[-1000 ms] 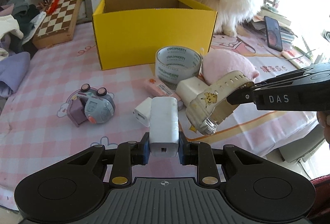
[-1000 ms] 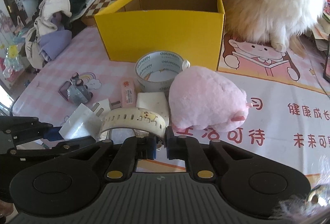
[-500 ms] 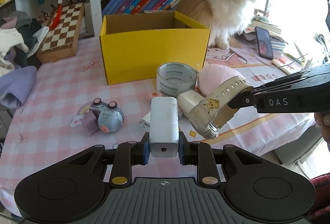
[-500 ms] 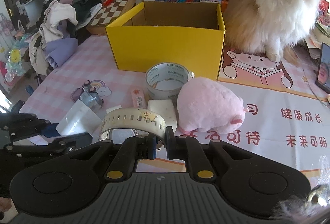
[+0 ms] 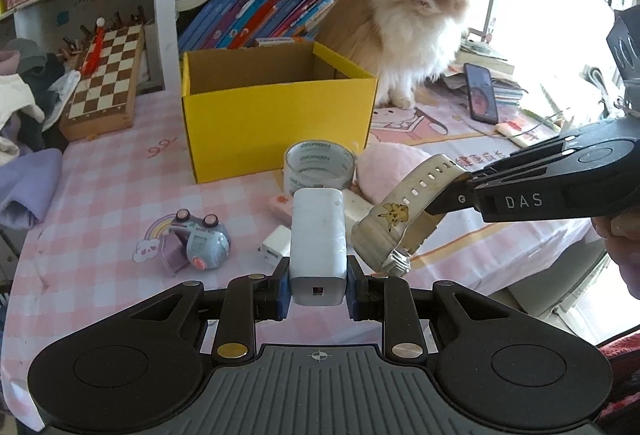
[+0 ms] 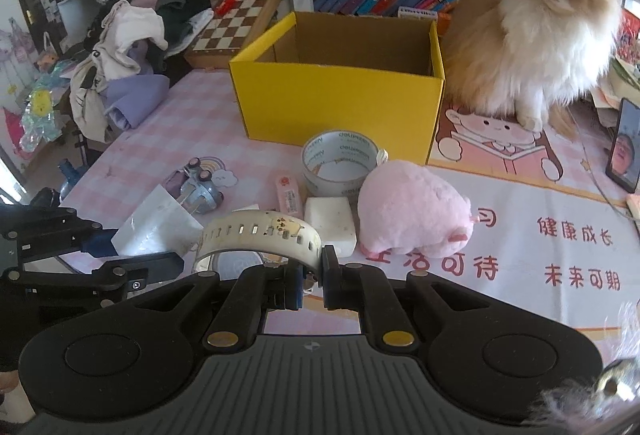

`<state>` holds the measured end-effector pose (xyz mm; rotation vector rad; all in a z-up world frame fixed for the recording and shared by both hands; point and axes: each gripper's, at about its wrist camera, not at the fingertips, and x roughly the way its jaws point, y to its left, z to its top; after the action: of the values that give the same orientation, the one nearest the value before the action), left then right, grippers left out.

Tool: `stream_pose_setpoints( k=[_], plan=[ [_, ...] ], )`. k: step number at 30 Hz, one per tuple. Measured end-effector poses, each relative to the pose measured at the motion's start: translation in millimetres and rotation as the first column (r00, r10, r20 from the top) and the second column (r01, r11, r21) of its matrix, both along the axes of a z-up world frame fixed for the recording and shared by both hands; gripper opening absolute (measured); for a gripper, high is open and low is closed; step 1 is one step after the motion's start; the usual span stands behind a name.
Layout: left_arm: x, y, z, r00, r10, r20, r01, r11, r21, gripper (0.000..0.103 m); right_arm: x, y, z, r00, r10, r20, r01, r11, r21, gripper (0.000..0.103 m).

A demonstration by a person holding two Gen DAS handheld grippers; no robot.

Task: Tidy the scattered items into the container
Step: 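Lift the white charger and white watch with both tools over the yellow box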

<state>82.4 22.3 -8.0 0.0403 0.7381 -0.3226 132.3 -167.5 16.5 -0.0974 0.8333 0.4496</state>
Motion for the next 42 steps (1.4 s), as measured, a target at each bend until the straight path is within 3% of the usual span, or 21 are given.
stream_pose_setpoints(
  k=[18, 28, 42],
  plan=[
    [38, -5, 25, 0.996, -0.053, 0.068, 0.053, 0.999, 0.004, 0.024, 43, 3, 38, 0.992, 0.078, 0.103, -0.074, 0.996, -0.048, 0.008],
    [78, -12, 52, 0.99, -0.033, 0.136, 0.026, 0.998, 0.052, 0.024, 91, -1, 73, 0.97, 0.143, 0.196, -0.131, 0.989, -0.072, 0.008],
    [166, -18, 71, 0.989, 0.038, 0.142, -0.052, 0.994, 0.096, 0.024, 193, -13, 85, 0.951, 0.204, 0.231, -0.189, 0.978, -0.083, 0.008]
  ],
)
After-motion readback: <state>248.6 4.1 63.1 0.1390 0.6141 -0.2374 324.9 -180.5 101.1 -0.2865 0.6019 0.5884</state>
